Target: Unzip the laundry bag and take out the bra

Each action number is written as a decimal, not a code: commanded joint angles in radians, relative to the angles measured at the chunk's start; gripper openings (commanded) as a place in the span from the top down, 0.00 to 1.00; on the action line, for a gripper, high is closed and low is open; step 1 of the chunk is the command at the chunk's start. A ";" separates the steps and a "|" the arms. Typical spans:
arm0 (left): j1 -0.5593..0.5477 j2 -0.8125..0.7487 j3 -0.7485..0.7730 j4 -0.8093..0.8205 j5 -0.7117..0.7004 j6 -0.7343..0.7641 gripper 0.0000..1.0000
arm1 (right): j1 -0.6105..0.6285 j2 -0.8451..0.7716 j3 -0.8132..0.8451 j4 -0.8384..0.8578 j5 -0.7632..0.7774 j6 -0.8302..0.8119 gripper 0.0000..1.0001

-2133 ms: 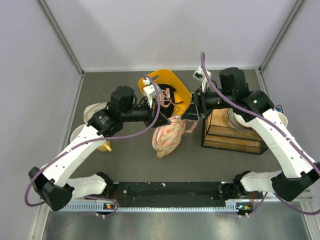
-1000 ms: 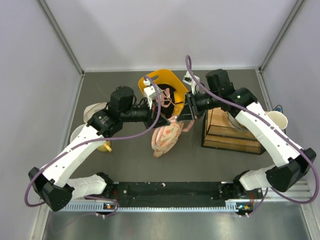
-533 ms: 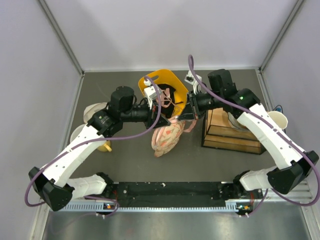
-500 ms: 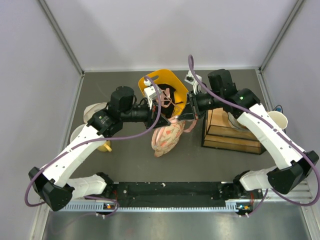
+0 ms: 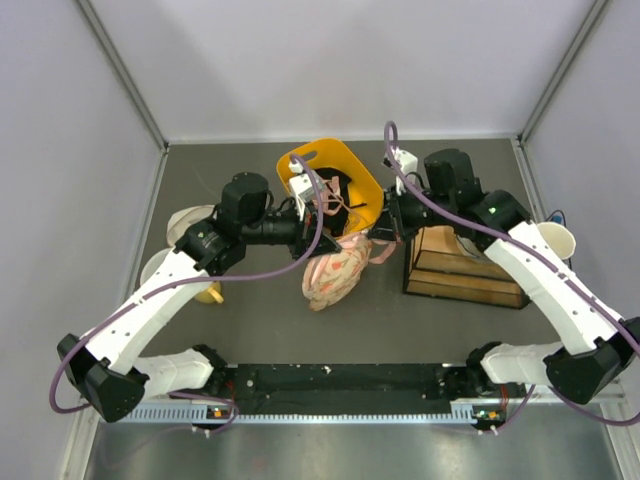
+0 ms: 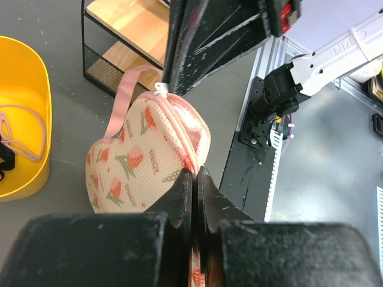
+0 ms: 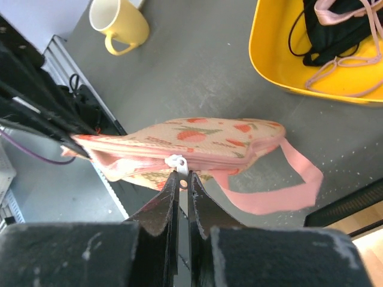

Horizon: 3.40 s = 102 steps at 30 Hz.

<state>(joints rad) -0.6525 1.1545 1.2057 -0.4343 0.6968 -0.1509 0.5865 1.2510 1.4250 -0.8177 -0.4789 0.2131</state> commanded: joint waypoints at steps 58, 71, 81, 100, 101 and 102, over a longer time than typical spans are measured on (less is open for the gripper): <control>0.014 -0.414 0.023 0.020 -0.214 0.166 1.00 | 0.012 -0.142 -0.127 0.175 0.103 -0.139 0.29; 0.016 -0.351 0.094 -0.057 -0.056 0.125 1.00 | 0.015 -0.332 -0.607 0.925 -0.372 -0.386 0.13; 0.014 -0.342 0.098 -0.049 -0.020 0.103 1.00 | 0.056 -0.168 -0.678 1.351 -0.511 -0.195 0.12; 0.017 -0.363 0.018 -0.149 -0.218 0.060 0.04 | 0.134 -0.311 -0.384 0.461 0.040 -0.316 1.00; 0.017 -0.366 0.022 -0.153 -0.256 0.062 0.01 | 0.150 -0.314 -0.373 0.439 0.063 -0.320 1.00; 0.017 -0.372 0.034 -0.165 -0.273 0.071 0.01 | 0.163 -0.315 -0.359 0.416 0.133 -0.340 1.00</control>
<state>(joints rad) -0.6392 0.8062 1.2266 -0.5919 0.5278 -0.0795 0.7078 0.9756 0.9680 -0.2173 -0.5613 -0.0772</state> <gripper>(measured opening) 0.964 0.015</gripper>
